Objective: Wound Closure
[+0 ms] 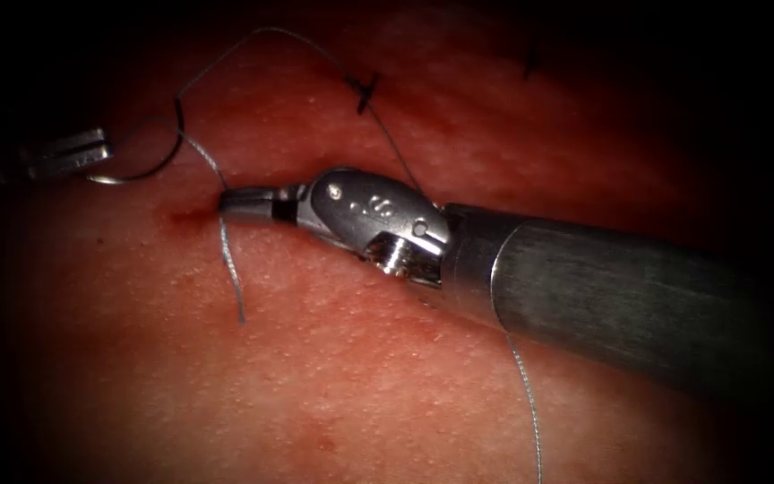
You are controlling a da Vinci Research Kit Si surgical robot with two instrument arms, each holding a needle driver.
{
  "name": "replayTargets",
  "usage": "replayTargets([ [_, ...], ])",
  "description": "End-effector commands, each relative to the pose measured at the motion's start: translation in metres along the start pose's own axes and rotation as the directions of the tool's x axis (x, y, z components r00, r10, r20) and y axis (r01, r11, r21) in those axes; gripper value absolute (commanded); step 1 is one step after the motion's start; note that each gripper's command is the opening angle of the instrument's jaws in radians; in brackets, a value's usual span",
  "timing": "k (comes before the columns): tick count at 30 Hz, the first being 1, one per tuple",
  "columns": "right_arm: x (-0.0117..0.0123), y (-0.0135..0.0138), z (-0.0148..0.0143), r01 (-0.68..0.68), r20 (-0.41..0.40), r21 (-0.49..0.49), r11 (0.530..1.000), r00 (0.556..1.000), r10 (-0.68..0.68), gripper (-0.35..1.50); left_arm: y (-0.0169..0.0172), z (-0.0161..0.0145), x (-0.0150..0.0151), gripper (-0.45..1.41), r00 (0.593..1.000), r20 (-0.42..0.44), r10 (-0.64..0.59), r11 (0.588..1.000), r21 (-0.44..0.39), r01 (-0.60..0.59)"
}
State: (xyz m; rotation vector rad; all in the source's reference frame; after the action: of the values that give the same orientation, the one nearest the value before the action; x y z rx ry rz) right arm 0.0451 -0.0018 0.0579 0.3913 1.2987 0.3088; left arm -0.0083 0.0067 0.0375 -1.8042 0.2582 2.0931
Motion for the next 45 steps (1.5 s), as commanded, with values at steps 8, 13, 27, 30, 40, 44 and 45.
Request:
replayTargets([
  [8,-0.0001,0.0004,0.0029,-0.038,-0.023,0.024,0.999,0.999,0.038,-0.35,0.0022,0.0020,-0.0011,-0.45,0.995,-0.060,-0.076,0.995,-0.075,0.072],
  [13,-0.0008,0.0021,0.0056,-0.140,-0.026,0.019,0.990,0.990,0.140,-0.35,0.0038,0.0033,-0.0016,-0.45,0.982,-0.122,-0.147,0.980,-0.152,0.128],
  [27,-0.0005,0.0044,0.0104,-0.197,-0.178,0.084,0.977,0.962,0.209,-0.35,0.0055,0.0042,-0.0032,-0.45,0.970,-0.138,-0.200,0.968,-0.182,0.174],
  [30,-0.0001,0.0050,0.0104,-0.205,-0.224,0.112,0.972,0.948,0.226,-0.35,0.0057,0.0041,-0.0040,-0.45,0.971,-0.120,-0.207,0.969,-0.160,0.186],
  [40,0.0003,0.0048,0.0095,-0.170,-0.345,0.279,0.945,0.901,0.263,-0.35,0.0044,0.0038,-0.0074,-0.45,0.971,-0.030,-0.239,0.969,-0.066,0.237],
  [44,0.0004,0.0045,0.0086,-0.143,-0.361,0.339,0.930,0.893,0.269,-0.35,0.0039,0.0034,-0.0092,-0.45,0.976,0.012,-0.218,0.975,-0.028,0.218],
  [45,0.0005,0.0045,0.0084,-0.139,-0.367,0.347,0.927,0.890,0.271,-0.35,0.0038,0.0033,-0.0096,-0.45,0.977,0.016,-0.214,0.977,-0.020,0.214],
])
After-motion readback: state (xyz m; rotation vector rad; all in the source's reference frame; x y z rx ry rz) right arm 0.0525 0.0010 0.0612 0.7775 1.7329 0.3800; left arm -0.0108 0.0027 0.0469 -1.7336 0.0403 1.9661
